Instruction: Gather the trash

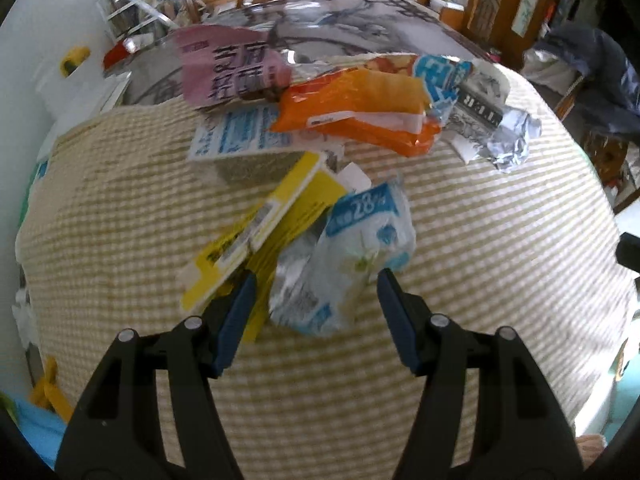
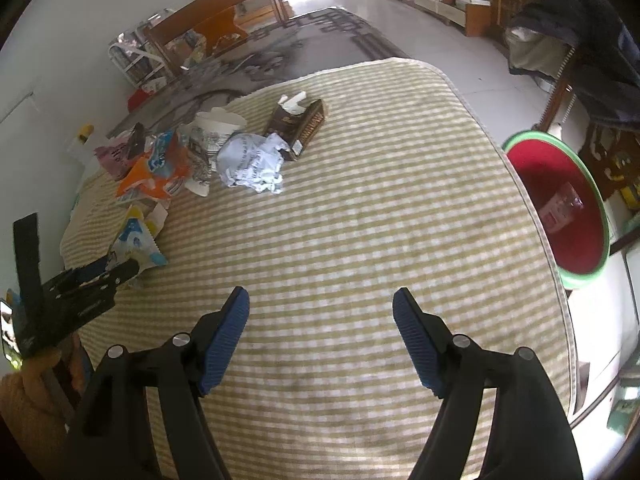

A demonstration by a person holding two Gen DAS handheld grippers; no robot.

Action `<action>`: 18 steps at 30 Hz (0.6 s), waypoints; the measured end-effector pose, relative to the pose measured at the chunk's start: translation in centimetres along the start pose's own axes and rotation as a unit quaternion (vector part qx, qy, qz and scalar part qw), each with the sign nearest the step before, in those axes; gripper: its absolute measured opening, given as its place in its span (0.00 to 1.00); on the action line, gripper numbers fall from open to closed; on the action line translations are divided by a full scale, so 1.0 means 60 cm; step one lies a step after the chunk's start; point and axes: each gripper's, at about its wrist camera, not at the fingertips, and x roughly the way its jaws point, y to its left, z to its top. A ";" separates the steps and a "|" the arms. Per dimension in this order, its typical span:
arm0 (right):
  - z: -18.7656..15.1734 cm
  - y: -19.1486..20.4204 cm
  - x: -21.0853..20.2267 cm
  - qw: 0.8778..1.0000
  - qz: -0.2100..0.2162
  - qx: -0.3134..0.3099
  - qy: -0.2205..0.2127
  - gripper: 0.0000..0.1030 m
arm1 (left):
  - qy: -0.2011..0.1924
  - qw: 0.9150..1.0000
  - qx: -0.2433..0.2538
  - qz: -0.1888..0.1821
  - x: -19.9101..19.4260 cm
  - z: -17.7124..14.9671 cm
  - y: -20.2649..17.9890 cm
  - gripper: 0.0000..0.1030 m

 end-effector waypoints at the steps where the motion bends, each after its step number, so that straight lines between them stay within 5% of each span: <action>1: -0.002 -0.001 -0.001 1.000 -0.001 0.002 0.000 0.70 | 0.001 1.000 0.010 0.003 0.006 0.003 -0.003 0.58; 4: -0.007 -0.002 -0.002 1.000 -0.002 0.006 0.001 0.70 | 0.000 0.999 0.035 0.022 0.018 0.006 -0.014 0.58; 7: -0.010 0.002 0.002 1.000 -0.002 0.005 0.005 0.70 | -0.010 0.999 0.025 0.026 0.008 0.003 -0.006 0.39; 12: -0.006 0.014 0.010 1.000 0.002 -0.003 0.009 0.70 | -0.018 1.000 -0.004 0.002 -0.017 -0.004 0.016 0.26; 18: 0.010 0.041 0.030 0.999 0.004 -0.036 0.014 0.70 | -0.028 0.998 -0.039 -0.032 -0.065 -0.031 0.025 0.25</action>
